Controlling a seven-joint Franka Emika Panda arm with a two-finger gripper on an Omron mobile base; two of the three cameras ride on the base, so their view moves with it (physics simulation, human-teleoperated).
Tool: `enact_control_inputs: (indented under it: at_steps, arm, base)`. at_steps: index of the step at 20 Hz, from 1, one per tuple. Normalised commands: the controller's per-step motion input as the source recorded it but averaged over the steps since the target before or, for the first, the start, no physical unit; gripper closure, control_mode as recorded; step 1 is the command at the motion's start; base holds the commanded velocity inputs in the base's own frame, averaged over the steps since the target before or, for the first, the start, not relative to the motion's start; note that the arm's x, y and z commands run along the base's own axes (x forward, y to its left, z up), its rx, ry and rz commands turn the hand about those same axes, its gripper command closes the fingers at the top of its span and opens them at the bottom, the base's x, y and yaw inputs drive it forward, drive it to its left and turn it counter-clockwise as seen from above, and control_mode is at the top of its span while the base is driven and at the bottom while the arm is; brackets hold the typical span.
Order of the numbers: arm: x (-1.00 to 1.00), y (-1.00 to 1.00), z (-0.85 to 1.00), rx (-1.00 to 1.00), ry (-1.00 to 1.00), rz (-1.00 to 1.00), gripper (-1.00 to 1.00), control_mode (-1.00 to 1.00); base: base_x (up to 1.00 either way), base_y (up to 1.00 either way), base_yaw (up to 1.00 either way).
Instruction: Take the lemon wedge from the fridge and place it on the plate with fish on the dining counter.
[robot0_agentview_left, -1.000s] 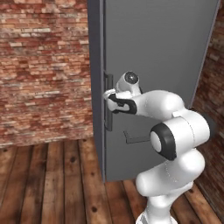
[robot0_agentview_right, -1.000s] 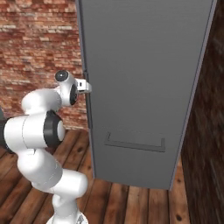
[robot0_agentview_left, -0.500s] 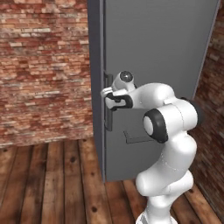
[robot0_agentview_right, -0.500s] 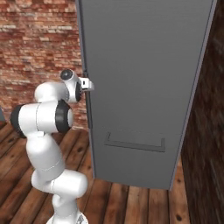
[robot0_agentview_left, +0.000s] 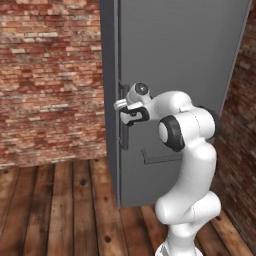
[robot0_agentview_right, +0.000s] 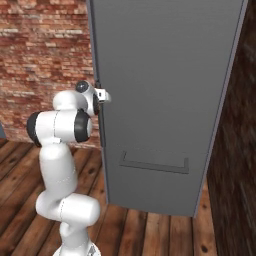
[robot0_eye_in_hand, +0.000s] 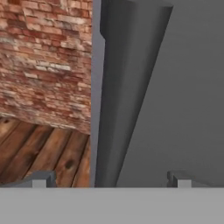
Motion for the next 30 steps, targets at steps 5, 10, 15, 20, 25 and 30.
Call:
enact_control_inputs:
  at_steps: [5, 10, 15, 20, 25, 30]
  arm:
    - [0.5, 0.03, -0.04, 0.0, -0.02, 0.0, -1.0, -1.0]
    - [0.57, 0.1, -0.06, 0.0, 0.0, 0.0, -1.0, -1.0]
    - [0.65, 0.03, -0.05, 0.0, 0.0, 0.0, -1.0, -1.0]
    - [0.5, 0.0, -0.13, 0.0, 0.0, 0.0, 1.0, -1.0]
    - [0.03, 0.0, 0.0, 0.0, 0.0, 0.0, 1.0, -1.0]
    - [-0.01, 0.0, 0.0, 0.0, -0.01, 0.0, 1.0, -1.0]
  base:
    - [0.0, 0.0, 0.0]
    - [0.0, 0.0, 0.0]
    - [0.0, 0.0, 0.0]
    - [0.0, 0.0, 0.0]
    - [0.0, 0.0, 0.0]
    - [0.0, 0.0, 0.0]
